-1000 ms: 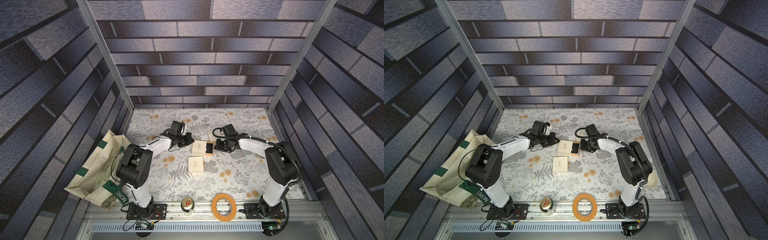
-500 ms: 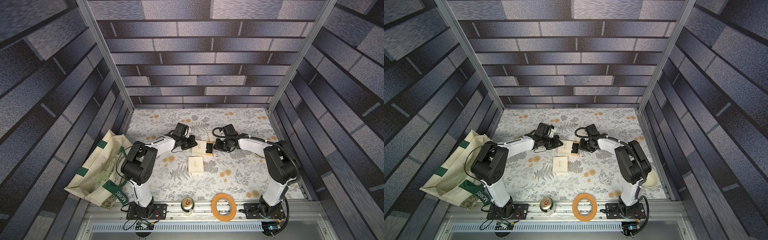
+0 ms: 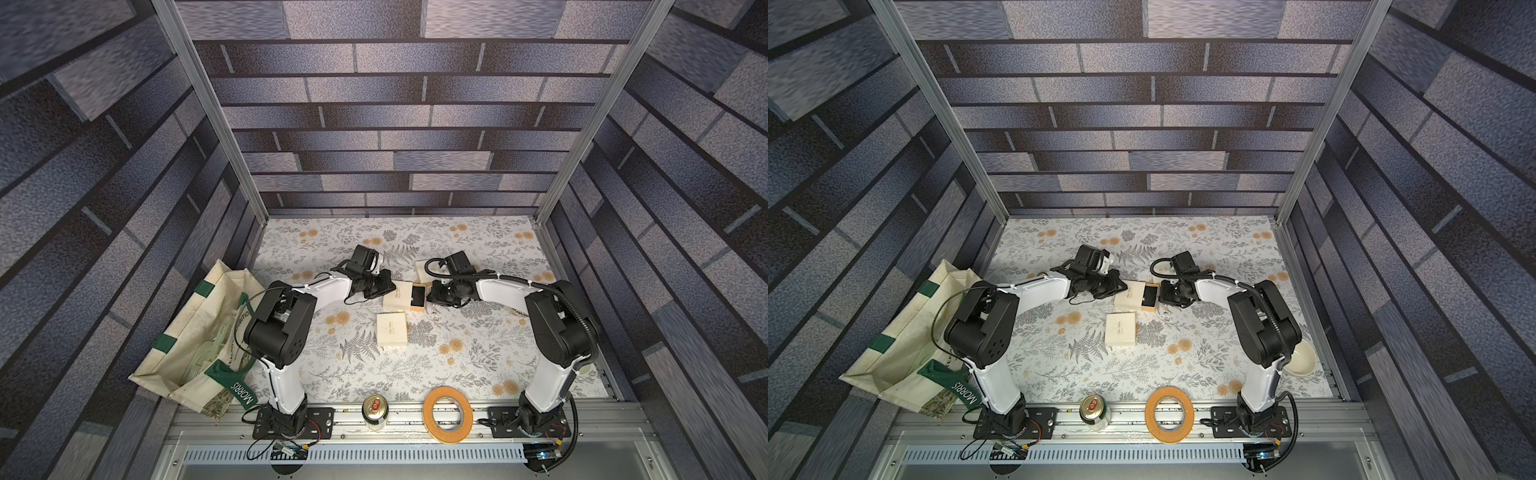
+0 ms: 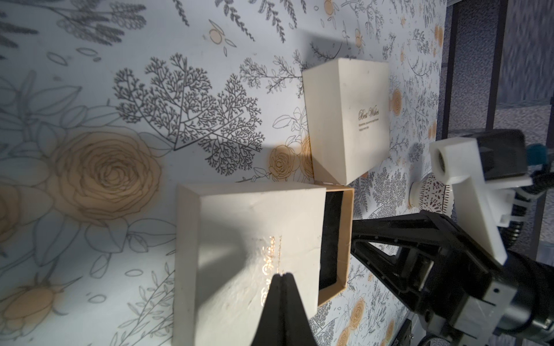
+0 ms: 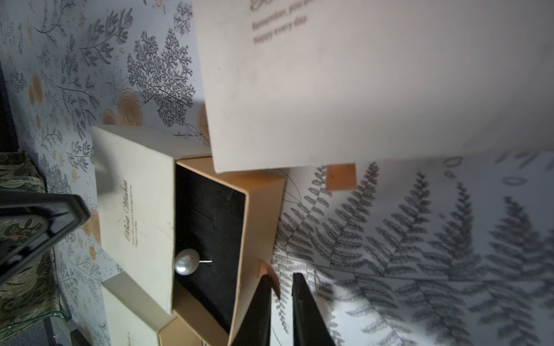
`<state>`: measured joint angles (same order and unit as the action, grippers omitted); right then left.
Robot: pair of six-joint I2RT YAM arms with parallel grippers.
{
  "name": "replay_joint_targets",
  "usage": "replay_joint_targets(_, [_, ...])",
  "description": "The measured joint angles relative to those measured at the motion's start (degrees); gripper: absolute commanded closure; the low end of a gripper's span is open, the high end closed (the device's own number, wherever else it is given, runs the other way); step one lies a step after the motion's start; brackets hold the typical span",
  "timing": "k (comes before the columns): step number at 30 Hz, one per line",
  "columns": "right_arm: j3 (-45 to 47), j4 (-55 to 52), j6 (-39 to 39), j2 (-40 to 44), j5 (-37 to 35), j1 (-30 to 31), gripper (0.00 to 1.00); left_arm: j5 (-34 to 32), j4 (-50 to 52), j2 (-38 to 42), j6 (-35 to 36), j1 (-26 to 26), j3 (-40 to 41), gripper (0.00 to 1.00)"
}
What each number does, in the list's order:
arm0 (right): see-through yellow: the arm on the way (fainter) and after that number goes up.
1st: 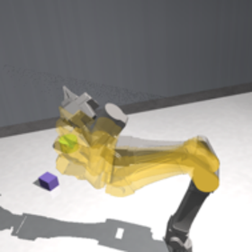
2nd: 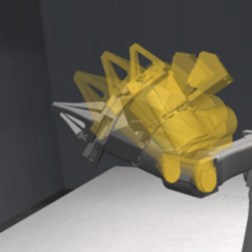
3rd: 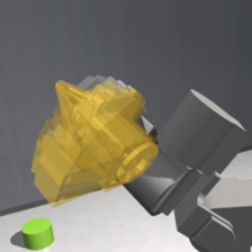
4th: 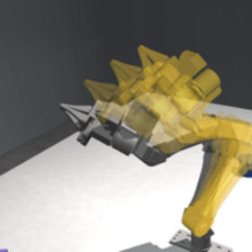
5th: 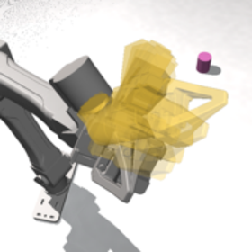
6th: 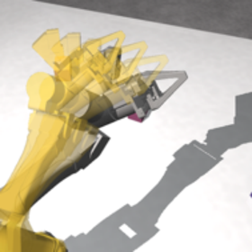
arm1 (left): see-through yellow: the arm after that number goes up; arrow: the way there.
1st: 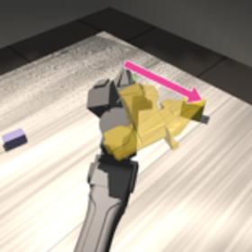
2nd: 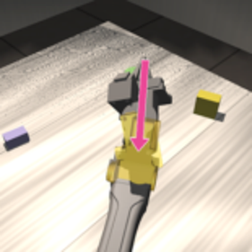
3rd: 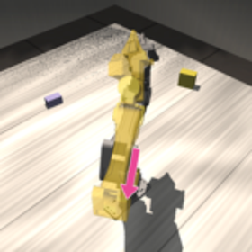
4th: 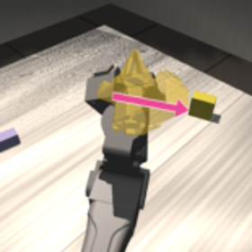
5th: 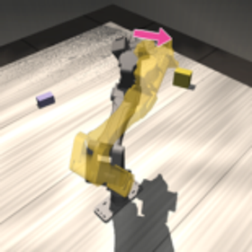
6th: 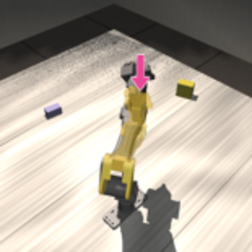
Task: Take out the earrings from the drawer-style jewelry box
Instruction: Open the drawer in the jewelry box.
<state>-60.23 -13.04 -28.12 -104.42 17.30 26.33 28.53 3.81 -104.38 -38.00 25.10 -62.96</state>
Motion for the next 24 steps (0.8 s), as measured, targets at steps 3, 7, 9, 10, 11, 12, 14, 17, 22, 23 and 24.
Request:
replay_joint_targets(3, [0.0,0.0,0.0,-0.4,0.0,0.0,0.83,0.0,0.0,0.0,0.0,0.0,0.0,1.0])
replay_joint_targets(7, [0.2,0.0,0.0,-0.5,0.2,0.0,0.83,0.0,0.0,0.0,0.0,0.0,0.0,1.0])
replay_joint_targets(9, [0.2,0.0,0.0,-0.5,0.4,0.0,0.83,0.0,0.0,0.0,0.0,0.0,0.0,1.0])
replay_joint_targets(10, [0.2,0.1,0.0,-0.5,0.4,0.0,0.83,0.0,0.0,0.0,0.0,0.0,0.0,1.0])
replay_joint_targets(11, [0.2,0.0,0.0,-0.5,0.4,0.0,0.83,0.0,0.0,-0.1,0.0,0.0,0.0,1.0])
replay_joint_targets(12, [0.2,0.1,0.0,-0.5,0.4,0.0,0.83,0.0,0.0,-0.2,0.0,0.0,0.0,1.0])
replay_joint_targets(14, [0.2,0.1,0.0,-0.5,0.4,0.0,0.81,0.0,0.0,-0.3,0.0,0.0,0.3,1.0])
replay_joint_targets(17, [0.3,0.1,0.0,-0.5,0.4,0.0,0.8,-0.1,0.1,-0.6,0.0,0.0,0.8,1.0])
replay_joint_targets(22, [0.5,0.5,-0.2,-0.5,0.4,0.0,0.8,-0.2,0.2,-0.7,0.0,0.0,1.1,1.0])
replay_joint_targets(23, [0.6,0.6,-0.2,-0.5,0.4,0.0,0.79,-0.2,0.2,-0.7,0.0,0.0,1.1,1.0])
replay_joint_targets(24, [0.7,0.8,-0.2,-0.4,0.5,0.0,0.79,-0.2,0.2,-0.7,0.0,0.0,1.2,1.0])
